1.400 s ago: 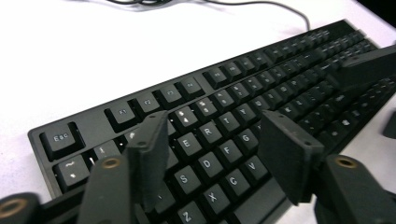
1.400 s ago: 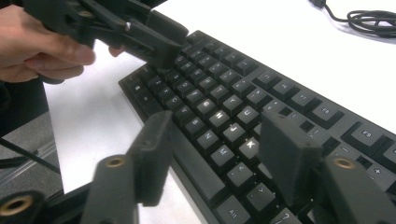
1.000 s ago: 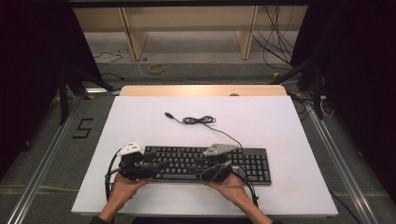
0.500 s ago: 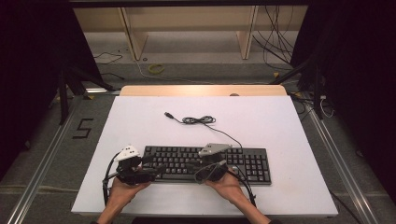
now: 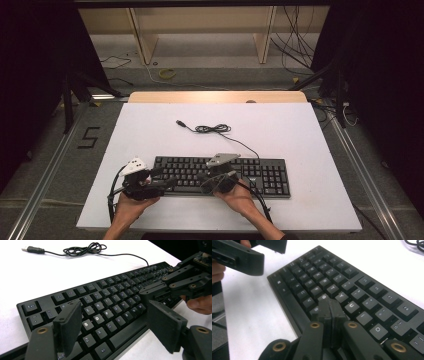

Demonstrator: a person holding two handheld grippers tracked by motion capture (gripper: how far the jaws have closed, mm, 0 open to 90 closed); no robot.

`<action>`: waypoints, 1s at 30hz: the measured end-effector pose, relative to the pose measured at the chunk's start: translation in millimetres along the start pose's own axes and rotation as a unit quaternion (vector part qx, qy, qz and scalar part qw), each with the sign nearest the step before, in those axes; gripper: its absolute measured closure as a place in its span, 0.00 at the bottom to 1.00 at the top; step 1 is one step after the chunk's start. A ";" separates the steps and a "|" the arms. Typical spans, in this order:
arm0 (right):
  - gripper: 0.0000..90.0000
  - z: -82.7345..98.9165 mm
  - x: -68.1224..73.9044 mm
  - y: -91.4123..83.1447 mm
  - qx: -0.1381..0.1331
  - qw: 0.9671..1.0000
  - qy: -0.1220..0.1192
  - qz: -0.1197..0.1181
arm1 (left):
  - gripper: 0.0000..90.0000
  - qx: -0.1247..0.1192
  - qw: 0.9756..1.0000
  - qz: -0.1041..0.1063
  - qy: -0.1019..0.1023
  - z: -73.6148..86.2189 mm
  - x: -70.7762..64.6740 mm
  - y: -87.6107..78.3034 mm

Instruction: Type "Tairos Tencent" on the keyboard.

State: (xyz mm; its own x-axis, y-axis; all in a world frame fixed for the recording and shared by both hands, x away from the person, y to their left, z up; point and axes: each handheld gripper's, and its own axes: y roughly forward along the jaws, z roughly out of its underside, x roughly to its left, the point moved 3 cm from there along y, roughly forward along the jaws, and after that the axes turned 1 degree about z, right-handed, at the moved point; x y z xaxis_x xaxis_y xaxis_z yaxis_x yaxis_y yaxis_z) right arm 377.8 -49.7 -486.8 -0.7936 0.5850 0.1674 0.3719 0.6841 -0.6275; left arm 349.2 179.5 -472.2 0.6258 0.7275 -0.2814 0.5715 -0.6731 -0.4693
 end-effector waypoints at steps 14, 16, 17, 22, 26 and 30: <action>1.00 3.6 3.7 11.7 0.024 1.000 -0.015 0.008 | 0.31 -0.001 1.000 0.001 0.004 2.4 -1.5 -1.4; 1.00 4.6 3.9 13.1 0.029 0.999 -0.015 0.010 | 0.31 -0.001 1.000 0.000 0.005 2.8 -1.7 -1.4; 1.00 5.3 4.0 14.2 0.033 0.999 -0.017 0.012 | 0.31 -0.001 1.000 0.000 0.005 2.9 -1.6 -1.4; 1.00 7.6 4.3 16.5 0.039 0.999 -0.021 0.016 | 0.31 -0.002 1.000 0.000 0.004 3.1 -1.2 -1.9; 1.00 7.9 5.5 17.0 0.038 0.999 -0.022 0.023 | 0.31 -0.002 1.000 -0.001 0.004 3.2 -1.2 -2.2; 1.00 7.9 5.8 16.9 0.037 0.999 -0.021 0.024 | 0.31 -0.002 1.000 -0.002 0.004 3.3 -0.3 -2.1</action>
State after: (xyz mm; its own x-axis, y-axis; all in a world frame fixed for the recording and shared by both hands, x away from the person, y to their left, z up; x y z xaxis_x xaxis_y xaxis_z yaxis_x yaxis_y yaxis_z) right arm 375.6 -38.2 -502.5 -0.7960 0.5962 0.1048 0.3741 0.6205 -0.6893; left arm 346.1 181.2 -473.9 0.6272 0.7293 -0.2734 0.5765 -0.6707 -0.4666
